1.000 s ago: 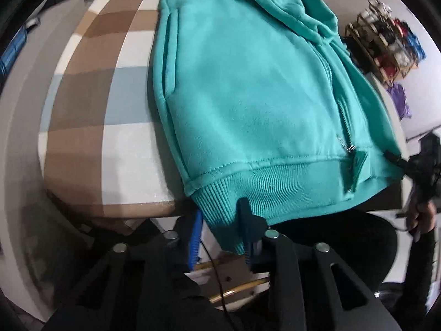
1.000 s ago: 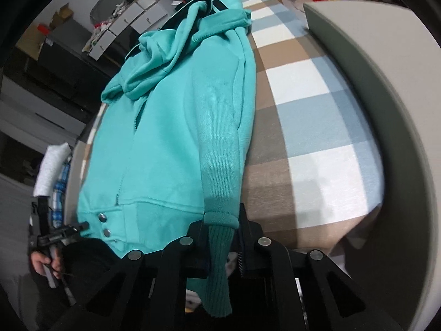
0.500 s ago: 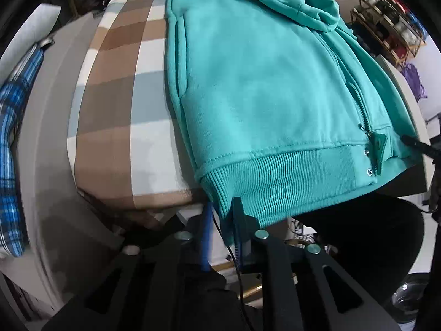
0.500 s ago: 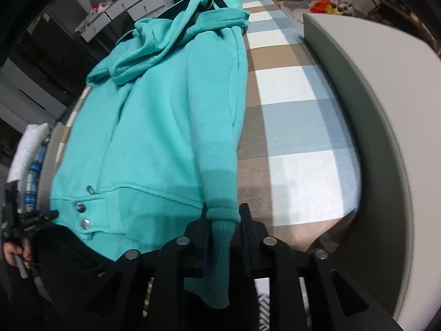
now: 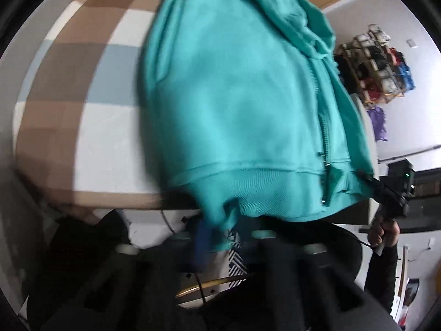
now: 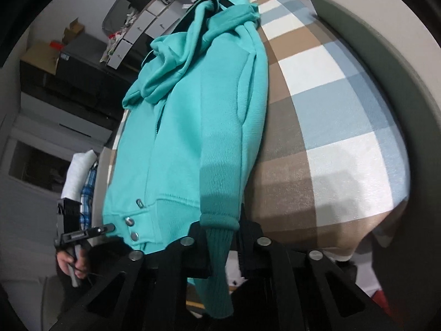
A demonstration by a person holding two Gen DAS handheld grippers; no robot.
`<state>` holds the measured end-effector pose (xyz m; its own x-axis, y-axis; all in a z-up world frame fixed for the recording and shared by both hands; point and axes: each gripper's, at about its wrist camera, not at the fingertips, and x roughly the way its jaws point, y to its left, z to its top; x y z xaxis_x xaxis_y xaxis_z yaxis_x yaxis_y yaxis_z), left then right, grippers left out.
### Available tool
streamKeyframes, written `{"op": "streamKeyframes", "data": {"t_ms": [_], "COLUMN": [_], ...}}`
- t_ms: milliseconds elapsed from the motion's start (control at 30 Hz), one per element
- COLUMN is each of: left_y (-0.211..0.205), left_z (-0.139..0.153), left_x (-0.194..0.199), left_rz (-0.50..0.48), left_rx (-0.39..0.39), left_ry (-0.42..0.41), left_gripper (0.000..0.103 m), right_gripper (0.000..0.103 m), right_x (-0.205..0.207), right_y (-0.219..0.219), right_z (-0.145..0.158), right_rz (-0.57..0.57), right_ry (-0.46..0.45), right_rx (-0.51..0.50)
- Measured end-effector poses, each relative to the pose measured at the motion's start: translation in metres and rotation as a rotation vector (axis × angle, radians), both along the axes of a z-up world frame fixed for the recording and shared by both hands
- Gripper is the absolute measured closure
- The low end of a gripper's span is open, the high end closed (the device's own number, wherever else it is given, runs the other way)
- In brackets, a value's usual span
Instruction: Fold large clothes
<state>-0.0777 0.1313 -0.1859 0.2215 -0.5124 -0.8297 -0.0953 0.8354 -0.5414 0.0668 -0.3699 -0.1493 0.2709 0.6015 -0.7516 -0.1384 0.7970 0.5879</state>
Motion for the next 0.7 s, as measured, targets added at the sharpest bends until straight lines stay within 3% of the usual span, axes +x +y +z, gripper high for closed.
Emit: {"op": "streamKeyframes", "data": {"t_ms": [200,433,567,700], "left_y": [-0.008,-0.003,-0.003,0.015], "left_z": [0.009,0.024,0.043,0.073], "left_x": [-0.016,-0.048,-0.054,-0.01], "left_rz": [0.002,-0.045,-0.07,-0.064], "left_rx": [0.088,0.044,-0.021,-0.179], "left_ry": [-0.027,-0.075,-0.116,-0.15], "left_gripper": [0.102,0.102,0.102,0.102], "right_gripper": [0.096,0.096,0.096,0.096], "right_x": [-0.015,-0.049,-0.061,-0.036], "right_y": [-0.007,-0.016,-0.03,-0.027], "right_z": [0.012,0.03,0.045,0.078], "right_rz": [-0.021,-0.008,-0.036,-0.061], "right_ry": [-0.052,-0.085,-0.084,-0.102], "right_rx": [-0.026,0.042,0.135,0.205]}}
